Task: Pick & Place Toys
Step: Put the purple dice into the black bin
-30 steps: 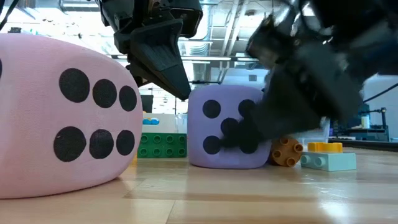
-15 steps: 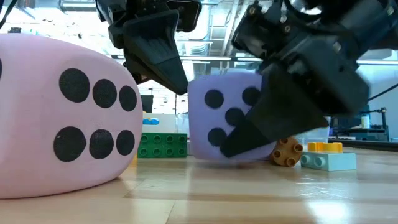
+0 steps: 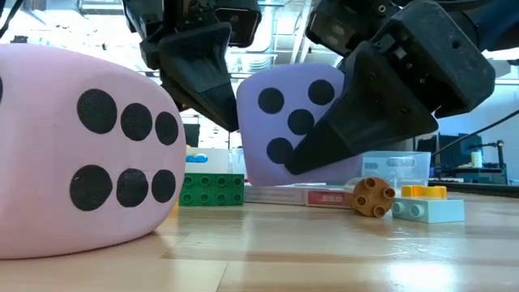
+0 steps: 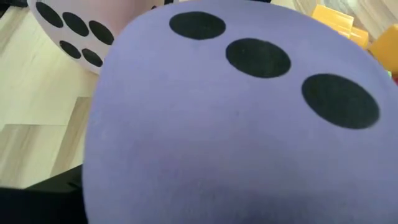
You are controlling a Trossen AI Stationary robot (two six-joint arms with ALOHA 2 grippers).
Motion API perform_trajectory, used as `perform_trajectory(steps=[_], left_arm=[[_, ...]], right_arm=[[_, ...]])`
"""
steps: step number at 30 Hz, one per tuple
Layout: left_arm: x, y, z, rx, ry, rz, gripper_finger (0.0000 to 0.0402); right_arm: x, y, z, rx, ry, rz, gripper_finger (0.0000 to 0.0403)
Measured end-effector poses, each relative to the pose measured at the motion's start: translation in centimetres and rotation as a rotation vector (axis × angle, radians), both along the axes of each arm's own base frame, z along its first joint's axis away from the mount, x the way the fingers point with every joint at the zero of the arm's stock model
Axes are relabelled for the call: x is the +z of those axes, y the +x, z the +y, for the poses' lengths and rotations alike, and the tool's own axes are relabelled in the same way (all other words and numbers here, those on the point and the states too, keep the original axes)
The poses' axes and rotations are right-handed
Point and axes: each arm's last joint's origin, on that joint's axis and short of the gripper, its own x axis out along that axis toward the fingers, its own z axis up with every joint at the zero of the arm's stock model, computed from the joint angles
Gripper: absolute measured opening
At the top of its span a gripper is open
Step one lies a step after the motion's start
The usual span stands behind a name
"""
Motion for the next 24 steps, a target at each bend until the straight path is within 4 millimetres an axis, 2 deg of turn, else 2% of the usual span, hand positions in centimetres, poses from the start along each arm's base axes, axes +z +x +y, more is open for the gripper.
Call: perform_trajectory(steps=[8,17,20,24], left_arm=[[-0.8,-1.1,0.6,0.012,0.060,0.137,0.0000],[-1.1,-1.6,1.3,0.023,0.090,0.218,0.0000],[-1.3,-2.0,2.0,0.037,0.108,0.272,0.0000],[-0.2,-3.1,3.5,0.081,0.168,0.345,0.0000]], right_arm=[[0.9,0.0,0.0,-0.010,0.022,-0.024,0.0393],[4.5,-0.6,-0.4,-0.051,0.084,-0.095,0.0393],[5.6,-1.1,-0.9,-0.109,0.039,-0.114,0.0393],[7.5,-2.2,-2.3,-0.227,-0.072,-0.130,0.0393]])
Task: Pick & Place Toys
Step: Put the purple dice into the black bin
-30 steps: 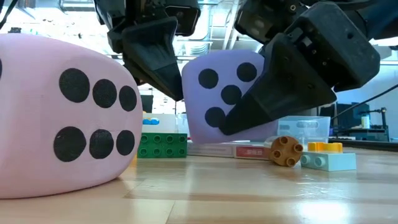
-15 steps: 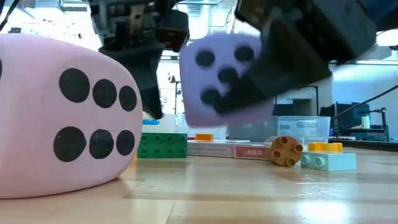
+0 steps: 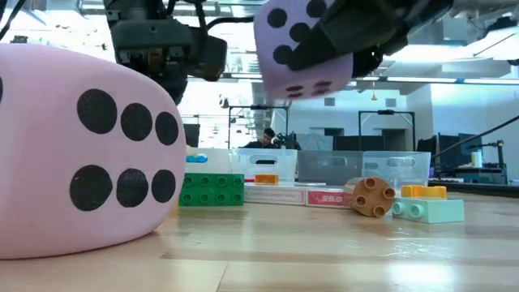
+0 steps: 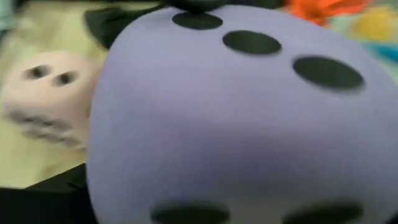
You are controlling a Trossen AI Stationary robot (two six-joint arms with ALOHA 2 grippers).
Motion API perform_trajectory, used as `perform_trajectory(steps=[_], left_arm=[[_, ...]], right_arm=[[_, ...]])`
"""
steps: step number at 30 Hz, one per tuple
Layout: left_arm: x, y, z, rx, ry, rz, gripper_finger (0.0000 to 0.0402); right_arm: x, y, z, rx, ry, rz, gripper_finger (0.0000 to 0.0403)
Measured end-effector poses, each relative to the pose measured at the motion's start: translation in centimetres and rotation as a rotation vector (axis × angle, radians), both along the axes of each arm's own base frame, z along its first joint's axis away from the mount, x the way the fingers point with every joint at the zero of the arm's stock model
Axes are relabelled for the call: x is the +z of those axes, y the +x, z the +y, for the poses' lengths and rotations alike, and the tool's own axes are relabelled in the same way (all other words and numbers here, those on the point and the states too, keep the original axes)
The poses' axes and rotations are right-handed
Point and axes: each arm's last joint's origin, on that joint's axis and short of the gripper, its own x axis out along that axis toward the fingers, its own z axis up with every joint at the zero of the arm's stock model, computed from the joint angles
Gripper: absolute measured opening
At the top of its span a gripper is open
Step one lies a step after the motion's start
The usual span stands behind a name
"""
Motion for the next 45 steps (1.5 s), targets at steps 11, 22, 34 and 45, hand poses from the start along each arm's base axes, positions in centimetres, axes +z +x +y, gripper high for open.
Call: perform_trajectory(steps=[11,22,34,45], left_arm=[[10.4,-6.1,5.0,0.201,0.356,-0.278,0.0000],[15.1,-14.1,7.9,0.361,0.533,-0.720,0.0000],[12.4,-14.9,8.1,0.293,0.579,-0.827,0.0000],[11.5,-14.4,8.0,0.298,0.561,-0.853,0.0000]], right_arm=[[8.4,-2.6,-6.9,-0.143,-0.213,-0.105,0.0393],[11.8,-4.1,-18.0,-0.381,-0.177,-0.160,0.0393],[11.9,-2.8,-28.2,-0.537,0.112,0.308,0.0393],[10.7,1.0,-32.5,-0.584,0.197,0.751,0.0393]])
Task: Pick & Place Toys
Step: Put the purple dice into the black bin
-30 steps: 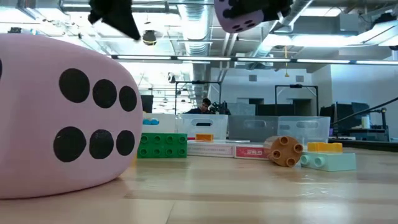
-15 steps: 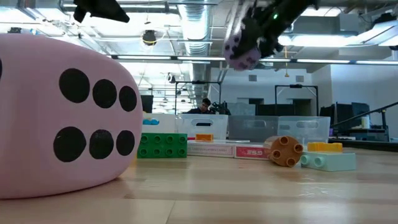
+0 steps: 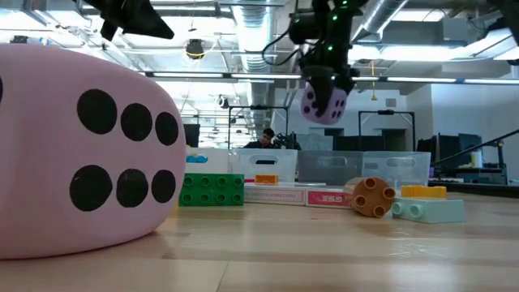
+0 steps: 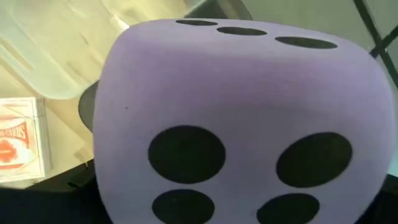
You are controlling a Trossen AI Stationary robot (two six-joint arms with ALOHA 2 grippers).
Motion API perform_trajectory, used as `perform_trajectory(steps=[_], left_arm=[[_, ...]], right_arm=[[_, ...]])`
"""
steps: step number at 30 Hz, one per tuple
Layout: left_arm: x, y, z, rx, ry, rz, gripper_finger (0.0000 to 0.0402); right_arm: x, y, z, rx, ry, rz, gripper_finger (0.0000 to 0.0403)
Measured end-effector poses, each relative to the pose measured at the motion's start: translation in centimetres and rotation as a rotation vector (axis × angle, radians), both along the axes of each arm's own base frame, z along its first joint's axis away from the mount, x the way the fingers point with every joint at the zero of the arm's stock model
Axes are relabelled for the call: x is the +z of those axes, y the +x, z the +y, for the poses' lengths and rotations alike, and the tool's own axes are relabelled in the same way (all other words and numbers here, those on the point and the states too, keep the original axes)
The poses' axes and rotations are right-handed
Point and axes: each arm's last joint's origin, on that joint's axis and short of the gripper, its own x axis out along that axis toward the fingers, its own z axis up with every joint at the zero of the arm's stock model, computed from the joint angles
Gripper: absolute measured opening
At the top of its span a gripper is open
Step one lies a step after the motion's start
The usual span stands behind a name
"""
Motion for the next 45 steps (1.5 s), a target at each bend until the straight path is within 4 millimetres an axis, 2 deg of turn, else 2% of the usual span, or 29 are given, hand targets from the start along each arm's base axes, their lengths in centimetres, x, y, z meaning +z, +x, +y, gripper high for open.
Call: perform_trajectory(steps=[5,12,20,29,45], left_arm=[[0.0,0.1,0.0,0.000,-0.002,-0.006,0.0000],[0.0,0.1,0.0,0.002,-0.009,-0.011,0.0000],[-0.1,0.1,-0.1,-0.043,-0.033,-0.007,0.0000],[0.0,0.2,-0.2,-0.052,-0.037,-0.008,0.0000],[0.0,0.2,-0.2,-0.050,-0.043,-0.013,0.0000]], right_arm=[[-0.6,0.9,0.0,0.101,0.016,0.072,0.0393],[-0.8,0.8,1.1,0.199,0.047,0.161,0.0393],[-0.8,0.9,0.9,0.195,0.036,0.148,0.0399],[-0.8,0.2,-0.3,0.158,0.037,0.150,0.0400],[-0.8,0.2,-0.4,0.204,0.037,0.166,0.0400]])
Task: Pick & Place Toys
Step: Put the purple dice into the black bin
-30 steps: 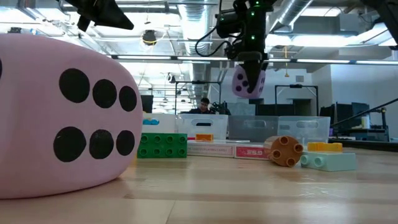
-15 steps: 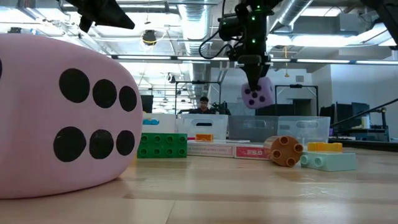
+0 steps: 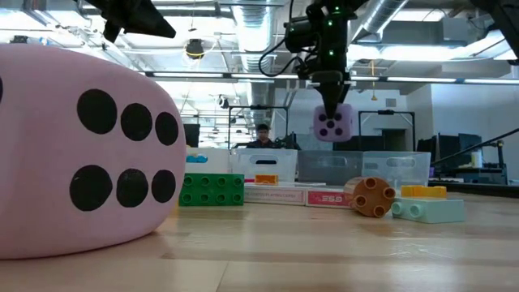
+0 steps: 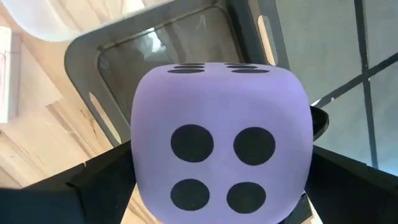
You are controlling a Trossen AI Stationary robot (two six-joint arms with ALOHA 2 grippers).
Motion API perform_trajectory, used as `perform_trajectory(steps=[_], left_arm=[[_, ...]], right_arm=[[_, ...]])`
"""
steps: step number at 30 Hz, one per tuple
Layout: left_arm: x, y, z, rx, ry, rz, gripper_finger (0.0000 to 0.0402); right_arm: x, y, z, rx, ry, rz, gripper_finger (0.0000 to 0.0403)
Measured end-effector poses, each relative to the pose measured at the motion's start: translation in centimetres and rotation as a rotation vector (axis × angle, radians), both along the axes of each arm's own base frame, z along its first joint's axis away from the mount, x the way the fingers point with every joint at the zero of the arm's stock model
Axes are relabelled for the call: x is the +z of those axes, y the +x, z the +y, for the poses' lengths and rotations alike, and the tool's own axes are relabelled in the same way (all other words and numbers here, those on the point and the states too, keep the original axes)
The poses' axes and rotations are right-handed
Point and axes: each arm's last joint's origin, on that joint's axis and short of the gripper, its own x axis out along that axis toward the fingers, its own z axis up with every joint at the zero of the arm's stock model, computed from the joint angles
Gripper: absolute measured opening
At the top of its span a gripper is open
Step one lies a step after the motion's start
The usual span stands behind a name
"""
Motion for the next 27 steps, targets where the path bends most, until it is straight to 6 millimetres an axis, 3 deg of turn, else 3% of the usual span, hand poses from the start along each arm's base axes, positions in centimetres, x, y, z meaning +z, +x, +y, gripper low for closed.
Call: perform_trajectory(steps=[3,7,11,20,23,27], left_arm=[[0.0,0.0,0.0,0.004,-0.011,-0.009,0.0000],[0.0,0.0,0.0,0.004,-0.012,-0.010,0.0000],[0.0,0.0,-0.1,-0.001,-0.014,-0.012,0.0000],[0.0,0.0,-0.1,-0.002,-0.015,-0.013,0.0000],[0.0,0.0,-0.1,-0.002,-0.015,-0.012,0.0000],[0.0,0.0,-0.1,-0.002,-0.015,-0.012,0.0000]], right_arm=[[-0.4,0.8,0.6,0.055,-0.004,0.005,0.0400],[-0.4,1.9,-0.2,0.067,-0.155,-0.019,0.0400],[-1.4,2.2,0.1,0.070,-0.102,0.006,0.0400],[-0.8,1.6,0.4,-0.027,-0.088,-0.007,0.0400],[-1.2,1.5,1.4,0.075,-0.039,0.066,0.0400],[-1.4,1.5,1.4,0.078,-0.058,0.099,0.0400]])
